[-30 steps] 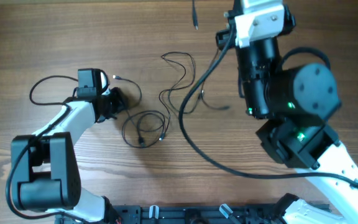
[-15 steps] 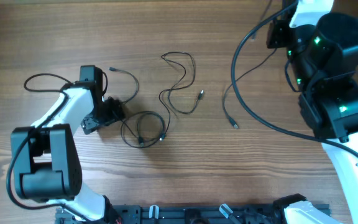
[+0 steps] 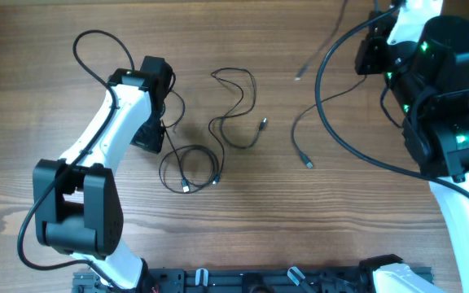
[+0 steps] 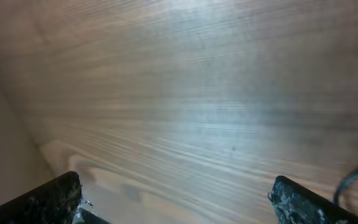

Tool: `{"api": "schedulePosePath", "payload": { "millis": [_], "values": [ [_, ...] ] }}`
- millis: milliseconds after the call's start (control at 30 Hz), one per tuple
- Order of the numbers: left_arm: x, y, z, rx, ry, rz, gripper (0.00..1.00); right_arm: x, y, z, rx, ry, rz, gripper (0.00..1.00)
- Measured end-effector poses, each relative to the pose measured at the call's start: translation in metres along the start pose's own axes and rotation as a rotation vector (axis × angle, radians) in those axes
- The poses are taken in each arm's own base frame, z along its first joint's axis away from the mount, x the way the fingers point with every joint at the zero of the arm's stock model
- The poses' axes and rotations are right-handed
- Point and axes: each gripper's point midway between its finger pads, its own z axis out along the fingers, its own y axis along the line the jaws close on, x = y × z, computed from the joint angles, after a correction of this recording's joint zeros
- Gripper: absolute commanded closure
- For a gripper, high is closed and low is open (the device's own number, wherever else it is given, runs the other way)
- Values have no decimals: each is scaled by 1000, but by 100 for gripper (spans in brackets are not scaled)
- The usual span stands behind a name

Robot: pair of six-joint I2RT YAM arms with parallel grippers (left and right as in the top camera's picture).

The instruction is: Untangle cables

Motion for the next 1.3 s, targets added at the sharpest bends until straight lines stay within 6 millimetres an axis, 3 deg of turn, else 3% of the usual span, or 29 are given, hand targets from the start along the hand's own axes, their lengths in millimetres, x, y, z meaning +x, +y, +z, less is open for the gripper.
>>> {"api": "schedulePosePath", "payload": {
  "millis": [133, 233, 267, 333, 467, 633, 800, 933, 1000, 1033, 1300],
  "values": [
    [-14, 1, -2, -2, -52, -34, 0, 21, -5, 12, 11, 82, -1, 96],
    [-29, -8, -18, 116, -102, -70, 0, 61, -17, 38, 42, 230, 1, 96],
    [-38, -13, -38, 219, -133, -80, 0, 81, -21, 49, 54, 303, 1, 96],
    [-42, -12, -59, 316, -148, -87, 0, 112, -25, 60, 66, 417, 3, 96],
    [-72, 6, -100, 449, -292, -157, 0, 170, -24, 74, 61, 624, 21, 96],
    [-82, 9, -107, 507, -342, -183, 0, 229, -21, 76, 56, 851, 73, 94],
    [-83, 5, -108, 527, -344, -180, 0, 279, 12, 77, -98, 1051, 211, 89],
    [-82, 5, -108, 530, -343, -179, 0, 308, 28, 77, -156, 1141, 254, 71],
    [-82, 5, -108, 531, -342, -179, 0, 322, 35, 75, -167, 1185, 263, 53],
    [-82, 5, -108, 531, -341, -179, 0, 326, 38, 74, -175, 1199, 257, 49],
    [-82, 5, -108, 531, -341, -179, 0, 338, 63, 69, -151, 1215, 108, 16]
  ]
}}
